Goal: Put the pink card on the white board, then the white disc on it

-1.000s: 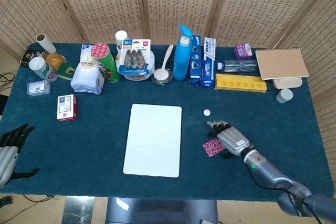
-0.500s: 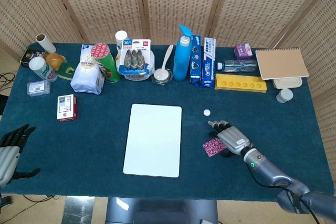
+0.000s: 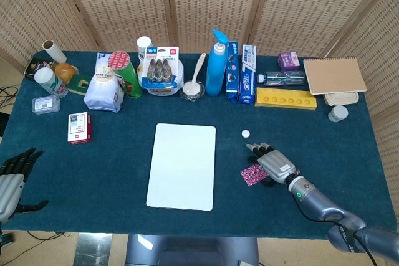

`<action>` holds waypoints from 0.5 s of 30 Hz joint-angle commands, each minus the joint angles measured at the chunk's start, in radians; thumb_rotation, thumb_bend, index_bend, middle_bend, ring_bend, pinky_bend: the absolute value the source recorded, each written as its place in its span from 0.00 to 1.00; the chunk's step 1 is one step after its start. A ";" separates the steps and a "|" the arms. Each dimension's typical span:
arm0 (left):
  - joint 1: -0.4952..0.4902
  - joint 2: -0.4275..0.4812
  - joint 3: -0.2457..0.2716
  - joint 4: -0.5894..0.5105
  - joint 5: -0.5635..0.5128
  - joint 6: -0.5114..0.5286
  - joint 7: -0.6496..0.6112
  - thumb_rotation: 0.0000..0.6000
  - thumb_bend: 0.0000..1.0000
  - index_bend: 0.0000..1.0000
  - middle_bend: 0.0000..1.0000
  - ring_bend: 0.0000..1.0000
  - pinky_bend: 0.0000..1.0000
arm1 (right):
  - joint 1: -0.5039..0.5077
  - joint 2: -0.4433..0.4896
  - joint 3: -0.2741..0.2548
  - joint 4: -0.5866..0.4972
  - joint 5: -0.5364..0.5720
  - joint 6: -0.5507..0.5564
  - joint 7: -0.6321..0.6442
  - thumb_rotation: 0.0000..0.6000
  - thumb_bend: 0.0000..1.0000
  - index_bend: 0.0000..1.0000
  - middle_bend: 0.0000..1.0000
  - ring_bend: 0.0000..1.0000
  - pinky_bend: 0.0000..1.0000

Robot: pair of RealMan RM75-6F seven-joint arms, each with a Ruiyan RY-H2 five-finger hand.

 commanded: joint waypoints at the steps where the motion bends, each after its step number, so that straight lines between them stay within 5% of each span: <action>1: -0.001 0.001 0.001 0.000 0.001 -0.002 0.000 1.00 0.08 0.00 0.00 0.00 0.05 | 0.001 -0.001 -0.002 0.003 -0.001 0.003 0.004 1.00 0.31 0.27 0.02 0.02 0.00; 15: -0.003 0.002 0.002 -0.001 -0.002 -0.006 -0.001 1.00 0.08 0.00 0.00 0.00 0.05 | 0.004 -0.021 -0.015 0.028 -0.014 0.027 0.022 1.00 0.31 0.39 0.03 0.04 0.00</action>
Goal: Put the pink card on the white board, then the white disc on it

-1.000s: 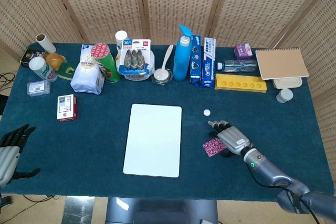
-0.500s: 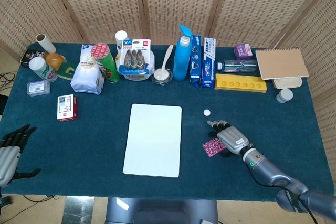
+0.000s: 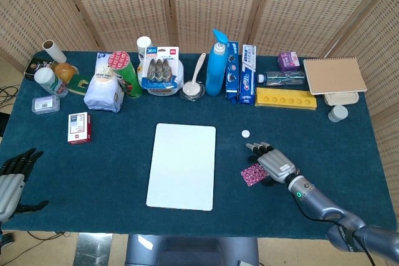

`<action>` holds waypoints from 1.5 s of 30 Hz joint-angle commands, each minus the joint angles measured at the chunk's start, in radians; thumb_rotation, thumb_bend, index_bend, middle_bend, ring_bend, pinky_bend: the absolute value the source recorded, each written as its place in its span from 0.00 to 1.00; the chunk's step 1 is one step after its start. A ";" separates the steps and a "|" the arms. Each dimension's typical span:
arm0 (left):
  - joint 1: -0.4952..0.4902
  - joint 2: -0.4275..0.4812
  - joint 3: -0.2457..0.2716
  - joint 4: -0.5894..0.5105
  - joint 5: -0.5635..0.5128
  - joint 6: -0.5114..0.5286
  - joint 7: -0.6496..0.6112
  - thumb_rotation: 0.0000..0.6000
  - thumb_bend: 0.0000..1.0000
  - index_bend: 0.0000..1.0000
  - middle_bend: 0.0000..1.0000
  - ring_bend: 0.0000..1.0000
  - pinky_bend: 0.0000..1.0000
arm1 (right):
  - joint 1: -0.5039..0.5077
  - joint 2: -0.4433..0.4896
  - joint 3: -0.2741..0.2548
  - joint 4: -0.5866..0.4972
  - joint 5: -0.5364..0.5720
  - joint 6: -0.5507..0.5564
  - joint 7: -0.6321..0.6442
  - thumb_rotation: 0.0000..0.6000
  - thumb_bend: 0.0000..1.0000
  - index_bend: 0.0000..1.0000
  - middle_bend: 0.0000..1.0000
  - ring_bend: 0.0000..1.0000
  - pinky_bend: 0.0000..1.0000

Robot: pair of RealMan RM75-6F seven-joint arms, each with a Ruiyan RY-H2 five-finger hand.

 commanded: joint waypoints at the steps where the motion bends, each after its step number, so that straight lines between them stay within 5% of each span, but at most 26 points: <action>1: 0.000 0.000 0.000 0.000 0.000 0.000 -0.001 1.00 0.08 0.00 0.00 0.00 0.05 | 0.000 -0.004 -0.002 0.004 -0.004 0.007 0.007 1.00 0.30 0.40 0.04 0.04 0.00; 45: -0.003 0.006 0.003 0.000 0.000 -0.004 -0.013 1.00 0.08 0.00 0.00 0.00 0.05 | -0.011 -0.009 -0.014 0.008 -0.038 0.099 0.075 1.00 0.30 0.54 0.08 0.08 0.03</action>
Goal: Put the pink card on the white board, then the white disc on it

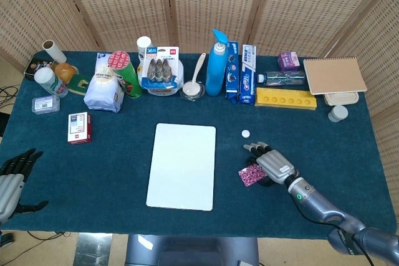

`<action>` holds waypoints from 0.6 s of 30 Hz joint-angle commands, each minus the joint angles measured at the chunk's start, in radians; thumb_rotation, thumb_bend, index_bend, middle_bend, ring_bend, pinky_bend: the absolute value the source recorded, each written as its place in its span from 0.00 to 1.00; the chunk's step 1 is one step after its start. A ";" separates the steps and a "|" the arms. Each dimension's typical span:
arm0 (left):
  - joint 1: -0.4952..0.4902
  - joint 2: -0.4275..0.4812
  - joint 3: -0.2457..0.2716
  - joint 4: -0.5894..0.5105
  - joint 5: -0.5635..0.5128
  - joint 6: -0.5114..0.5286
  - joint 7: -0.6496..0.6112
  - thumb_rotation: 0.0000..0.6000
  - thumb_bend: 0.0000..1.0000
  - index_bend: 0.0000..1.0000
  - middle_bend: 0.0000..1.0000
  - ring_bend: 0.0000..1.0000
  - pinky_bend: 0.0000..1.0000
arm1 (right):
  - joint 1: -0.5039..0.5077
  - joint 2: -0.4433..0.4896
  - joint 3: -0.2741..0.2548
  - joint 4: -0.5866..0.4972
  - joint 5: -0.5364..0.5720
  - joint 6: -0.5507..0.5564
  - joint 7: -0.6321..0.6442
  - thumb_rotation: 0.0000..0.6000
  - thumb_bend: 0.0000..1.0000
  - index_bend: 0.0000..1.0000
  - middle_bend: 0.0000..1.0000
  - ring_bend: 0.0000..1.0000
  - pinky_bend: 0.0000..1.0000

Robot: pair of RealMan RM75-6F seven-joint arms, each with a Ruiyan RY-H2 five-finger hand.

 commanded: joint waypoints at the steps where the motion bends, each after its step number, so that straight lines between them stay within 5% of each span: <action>1: 0.000 0.001 0.000 0.000 0.001 0.000 -0.002 1.00 0.08 0.00 0.00 0.00 0.05 | 0.002 0.006 0.005 -0.010 0.005 0.000 -0.004 1.00 0.31 0.54 0.08 0.08 0.03; 11: 0.000 0.010 0.002 0.003 0.010 -0.003 -0.024 1.00 0.08 0.00 0.00 0.00 0.05 | 0.033 0.021 0.045 -0.111 0.028 -0.017 -0.062 1.00 0.31 0.54 0.08 0.08 0.03; 18: 0.005 0.027 0.005 0.011 0.030 0.001 -0.068 1.00 0.08 0.00 0.00 0.00 0.05 | 0.091 -0.002 0.127 -0.219 0.122 -0.082 -0.211 1.00 0.31 0.54 0.08 0.08 0.03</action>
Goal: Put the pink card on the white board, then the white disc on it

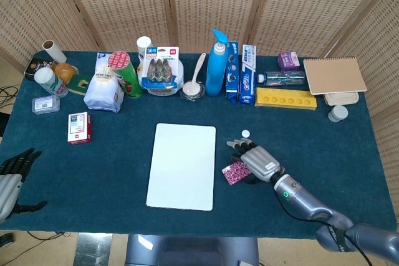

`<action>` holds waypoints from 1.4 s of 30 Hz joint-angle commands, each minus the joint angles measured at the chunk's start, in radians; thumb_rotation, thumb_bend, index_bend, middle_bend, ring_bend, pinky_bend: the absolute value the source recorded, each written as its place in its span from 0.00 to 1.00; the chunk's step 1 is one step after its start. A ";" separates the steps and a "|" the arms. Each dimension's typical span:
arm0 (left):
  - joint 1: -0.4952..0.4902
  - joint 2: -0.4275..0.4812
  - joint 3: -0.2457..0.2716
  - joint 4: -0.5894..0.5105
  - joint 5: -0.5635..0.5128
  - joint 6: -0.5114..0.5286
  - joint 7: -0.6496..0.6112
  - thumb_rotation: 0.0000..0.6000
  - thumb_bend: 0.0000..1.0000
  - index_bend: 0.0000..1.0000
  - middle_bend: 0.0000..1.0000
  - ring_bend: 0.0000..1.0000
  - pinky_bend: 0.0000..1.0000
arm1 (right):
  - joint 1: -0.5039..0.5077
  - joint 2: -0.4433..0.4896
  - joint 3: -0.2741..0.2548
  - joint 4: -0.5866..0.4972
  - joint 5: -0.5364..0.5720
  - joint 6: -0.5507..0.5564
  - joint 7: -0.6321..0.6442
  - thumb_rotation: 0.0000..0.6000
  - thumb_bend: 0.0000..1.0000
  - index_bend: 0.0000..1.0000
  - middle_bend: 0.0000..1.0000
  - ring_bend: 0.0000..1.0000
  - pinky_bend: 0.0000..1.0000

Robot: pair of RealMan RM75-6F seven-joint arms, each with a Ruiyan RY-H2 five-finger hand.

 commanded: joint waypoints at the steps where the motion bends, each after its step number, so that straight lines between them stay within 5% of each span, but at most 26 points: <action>1: 0.003 0.009 0.001 0.005 0.010 0.003 -0.022 1.00 0.08 0.00 0.00 0.00 0.05 | 0.041 -0.024 0.055 -0.058 0.074 -0.045 -0.107 1.00 0.31 0.54 0.08 0.08 0.03; 13: 0.013 0.044 0.010 0.030 0.067 0.013 -0.131 1.00 0.08 0.00 0.00 0.00 0.05 | 0.171 -0.194 0.174 -0.112 0.437 -0.084 -0.518 1.00 0.30 0.54 0.08 0.08 0.04; 27: 0.012 0.073 0.002 0.080 0.072 0.011 -0.256 1.00 0.08 0.00 0.00 0.00 0.05 | 0.320 -0.410 0.207 -0.040 0.884 0.057 -0.857 1.00 0.31 0.53 0.07 0.07 0.04; 33: 0.018 0.083 0.005 0.093 0.087 0.019 -0.300 1.00 0.08 0.00 0.00 0.00 0.05 | 0.351 -0.456 0.213 -0.028 0.980 0.103 -0.913 1.00 0.31 0.17 0.04 0.05 0.04; 42: 0.015 0.083 0.007 0.093 0.091 0.009 -0.295 1.00 0.08 0.00 0.00 0.00 0.05 | 0.356 -0.382 0.229 -0.131 0.983 0.143 -0.920 1.00 0.30 0.11 0.04 0.05 0.04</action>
